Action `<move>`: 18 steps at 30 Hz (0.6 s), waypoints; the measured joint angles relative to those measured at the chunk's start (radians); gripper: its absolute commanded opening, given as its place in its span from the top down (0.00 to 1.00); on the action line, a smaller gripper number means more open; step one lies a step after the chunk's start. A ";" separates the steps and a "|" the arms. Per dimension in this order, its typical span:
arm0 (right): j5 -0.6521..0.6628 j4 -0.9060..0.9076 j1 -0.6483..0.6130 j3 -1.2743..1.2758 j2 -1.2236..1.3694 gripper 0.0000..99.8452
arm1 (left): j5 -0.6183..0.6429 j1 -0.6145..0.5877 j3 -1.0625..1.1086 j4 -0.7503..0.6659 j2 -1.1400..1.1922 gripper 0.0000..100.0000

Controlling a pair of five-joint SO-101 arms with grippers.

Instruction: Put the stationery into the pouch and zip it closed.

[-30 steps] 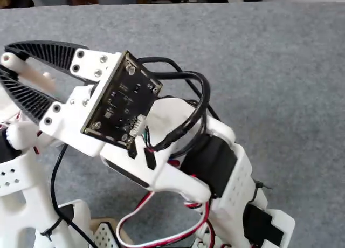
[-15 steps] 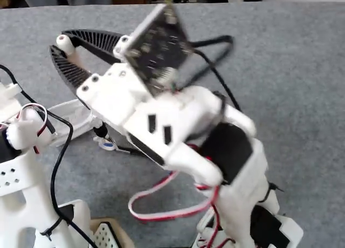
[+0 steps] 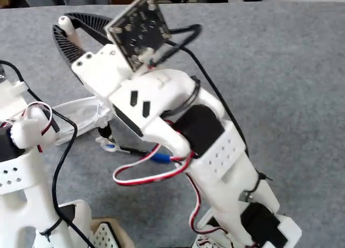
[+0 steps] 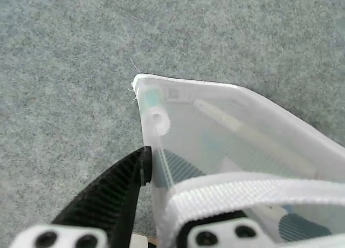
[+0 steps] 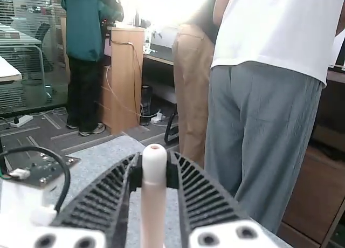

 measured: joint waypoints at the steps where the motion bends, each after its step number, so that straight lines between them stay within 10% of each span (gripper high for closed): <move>1: -0.020 0.000 0.000 -0.014 0.005 0.99 | 0.000 0.005 0.000 0.000 0.000 0.97; 18: -0.023 0.203 0.008 -0.130 -0.077 0.99 | 0.064 0.207 -0.110 0.002 0.003 0.97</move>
